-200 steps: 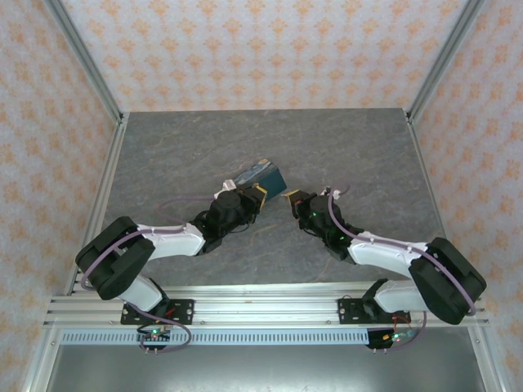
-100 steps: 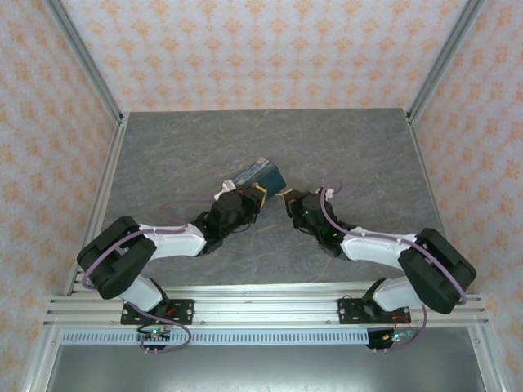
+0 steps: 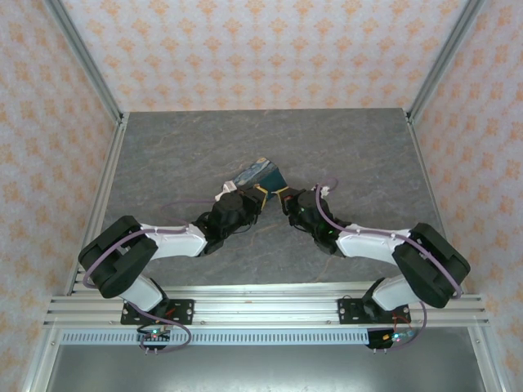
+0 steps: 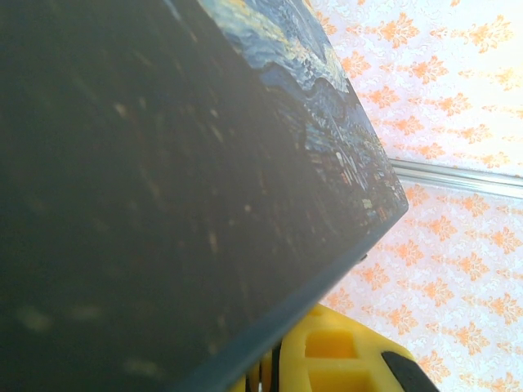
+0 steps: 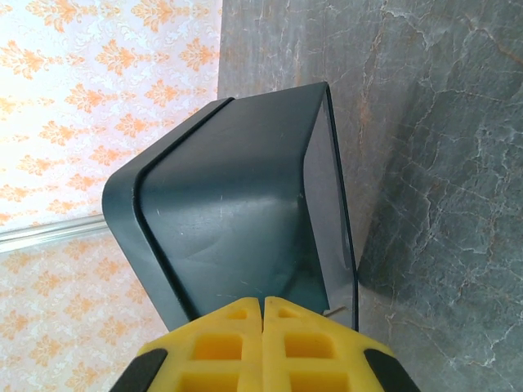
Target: Unlock the padlock with the key
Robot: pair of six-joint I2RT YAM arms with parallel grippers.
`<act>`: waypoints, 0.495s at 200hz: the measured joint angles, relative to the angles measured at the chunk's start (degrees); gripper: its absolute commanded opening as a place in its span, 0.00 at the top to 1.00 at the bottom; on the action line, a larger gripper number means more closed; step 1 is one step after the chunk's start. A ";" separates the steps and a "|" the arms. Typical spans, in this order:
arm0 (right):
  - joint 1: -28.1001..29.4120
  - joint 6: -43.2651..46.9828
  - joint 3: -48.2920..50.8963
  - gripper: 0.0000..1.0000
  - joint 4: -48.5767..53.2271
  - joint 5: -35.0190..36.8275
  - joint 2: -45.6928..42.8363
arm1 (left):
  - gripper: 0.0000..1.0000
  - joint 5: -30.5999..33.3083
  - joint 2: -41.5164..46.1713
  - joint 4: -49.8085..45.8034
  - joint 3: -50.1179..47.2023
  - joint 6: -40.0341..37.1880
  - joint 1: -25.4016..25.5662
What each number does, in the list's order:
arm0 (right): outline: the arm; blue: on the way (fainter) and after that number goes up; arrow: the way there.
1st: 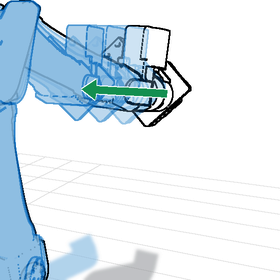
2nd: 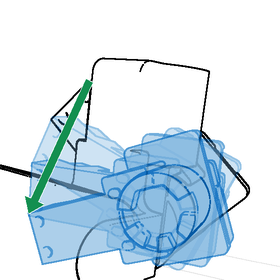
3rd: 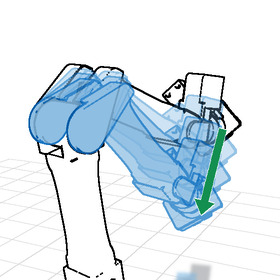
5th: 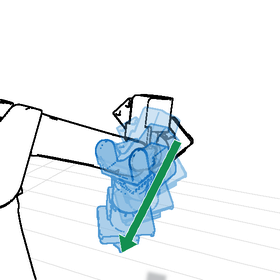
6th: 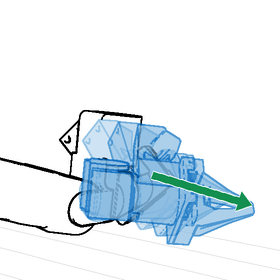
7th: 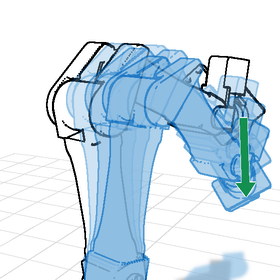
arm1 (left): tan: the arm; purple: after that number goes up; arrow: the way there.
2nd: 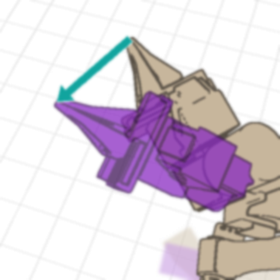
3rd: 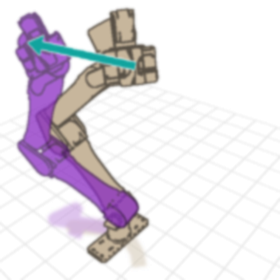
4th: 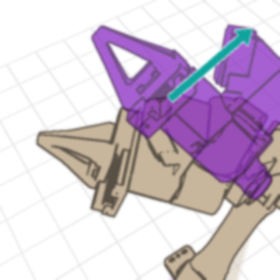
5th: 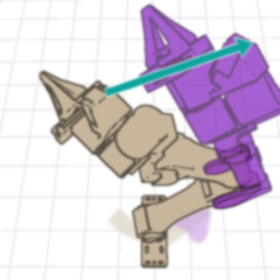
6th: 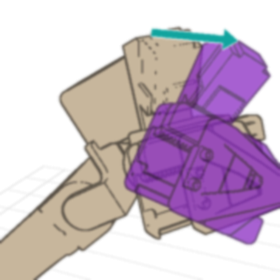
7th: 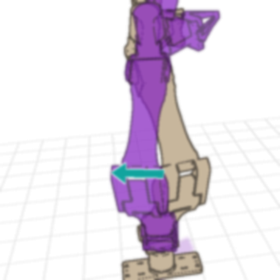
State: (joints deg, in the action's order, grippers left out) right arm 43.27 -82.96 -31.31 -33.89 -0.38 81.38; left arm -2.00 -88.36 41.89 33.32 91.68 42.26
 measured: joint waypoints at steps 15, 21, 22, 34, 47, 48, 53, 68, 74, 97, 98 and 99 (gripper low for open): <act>0.00 0.00 -0.22 1.00 -0.04 0.00 0.35 | 1.00 0.00 -0.09 -0.02 0.02 0.00 0.11; 0.00 0.00 -0.33 1.00 -0.04 0.00 0.50 | 1.00 0.00 -0.09 -0.02 0.00 0.00 0.13; 0.00 0.00 -0.33 1.00 -0.07 0.00 0.55 | 1.00 0.00 -0.09 -0.02 0.00 0.00 0.13; 0.00 0.00 -0.37 1.00 -0.11 0.00 0.76 | 1.00 0.00 -0.09 0.00 0.02 0.00 0.13; 0.09 0.00 -0.39 1.00 -0.11 0.00 0.87 | 1.00 0.00 -0.09 0.00 0.02 0.02 0.13; 0.09 -0.02 -0.39 1.00 -0.11 0.00 0.87 | 1.00 0.00 -0.09 -0.02 0.02 0.00 0.13; 0.09 -0.02 -0.39 1.00 -0.11 0.00 0.92 | 1.00 0.00 -0.11 0.00 0.02 0.02 0.13; 0.11 -0.04 -0.39 1.00 -0.20 0.00 1.05 | 1.00 0.02 -0.11 -0.02 0.02 0.00 0.13; 0.09 -0.04 -0.39 1.00 -0.31 0.00 1.18 | 1.00 0.02 -0.11 0.00 0.02 0.02 0.13; 0.11 -0.26 -0.39 1.00 -0.48 -0.02 1.51 | 1.00 0.15 -0.11 -0.02 0.07 0.02 0.13; 0.11 -0.26 -0.39 1.00 -0.48 -0.02 1.53 | 1.00 0.17 -0.11 0.00 0.07 0.02 0.13; 0.11 -0.26 -0.39 1.00 -0.48 -0.02 1.55 | 1.00 0.17 -0.11 -0.02 0.07 0.02 0.13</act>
State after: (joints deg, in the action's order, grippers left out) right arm 43.38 -83.22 -31.70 -34.37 -0.40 82.94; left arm -1.83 -88.47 41.87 33.39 91.70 42.39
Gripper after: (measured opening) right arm 0.045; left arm 0.103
